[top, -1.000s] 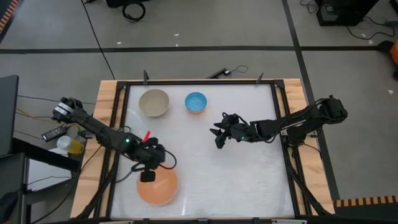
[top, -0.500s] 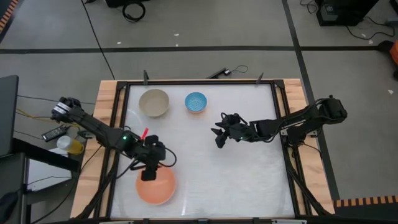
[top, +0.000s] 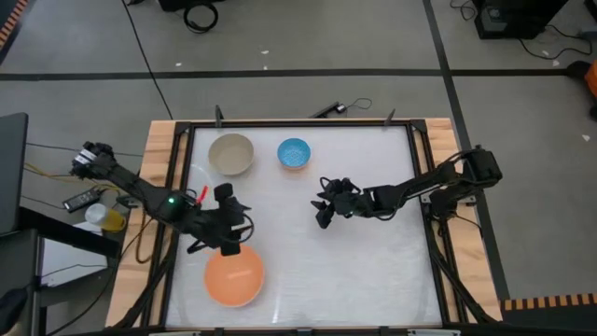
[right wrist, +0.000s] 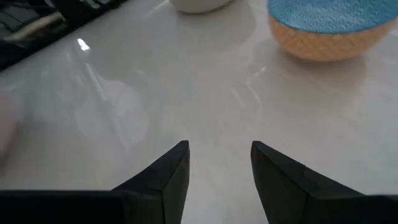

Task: Nest bowls inside each other
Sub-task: Stack the gray bowl on top of the orange bowl

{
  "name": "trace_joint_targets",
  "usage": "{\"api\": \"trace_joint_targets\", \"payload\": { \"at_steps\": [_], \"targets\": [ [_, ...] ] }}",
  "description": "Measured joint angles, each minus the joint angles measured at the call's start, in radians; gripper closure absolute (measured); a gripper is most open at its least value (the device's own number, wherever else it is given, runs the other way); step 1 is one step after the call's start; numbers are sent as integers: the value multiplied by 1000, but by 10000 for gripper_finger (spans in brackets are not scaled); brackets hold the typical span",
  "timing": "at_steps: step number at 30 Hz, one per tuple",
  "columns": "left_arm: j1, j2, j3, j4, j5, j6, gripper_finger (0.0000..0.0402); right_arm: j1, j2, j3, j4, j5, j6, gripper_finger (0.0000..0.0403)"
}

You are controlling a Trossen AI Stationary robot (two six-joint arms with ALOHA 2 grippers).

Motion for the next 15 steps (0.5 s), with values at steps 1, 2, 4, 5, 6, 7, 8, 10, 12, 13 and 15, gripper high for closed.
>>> {"api": "trace_joint_targets", "payload": {
  "at_steps": [1,2,4,5,6,7,8,10,12,13,15],
  "targets": [
    [-1,-27,-28,25,-22,11,169,0,1,0,13,-4,-4,225],
    [0,-53,-65,67,-35,25,169,0,1,0,17,-10,-9,225],
    [15,-111,-155,198,-39,71,169,-2,1,0,32,-19,-17,225],
    [25,-140,-208,268,-38,101,169,-4,1,0,39,-19,-19,225],
    [40,-170,-258,341,-39,133,169,-8,1,0,49,-21,-19,225],
    [60,-197,-307,428,-38,166,169,-14,1,0,62,-26,-19,225],
    [83,-222,-352,510,-33,196,169,-23,3,0,80,-32,-20,225],
    [146,-264,-431,627,6,241,169,-49,13,5,99,-50,-27,225],
    [225,-291,-486,692,74,257,169,-83,32,18,92,-93,-40,225],
    [267,-300,-506,711,102,259,169,-102,46,29,93,-120,-47,225],
    [343,-312,-530,740,145,265,169,-140,74,55,90,-179,-69,225]
  ]
}}
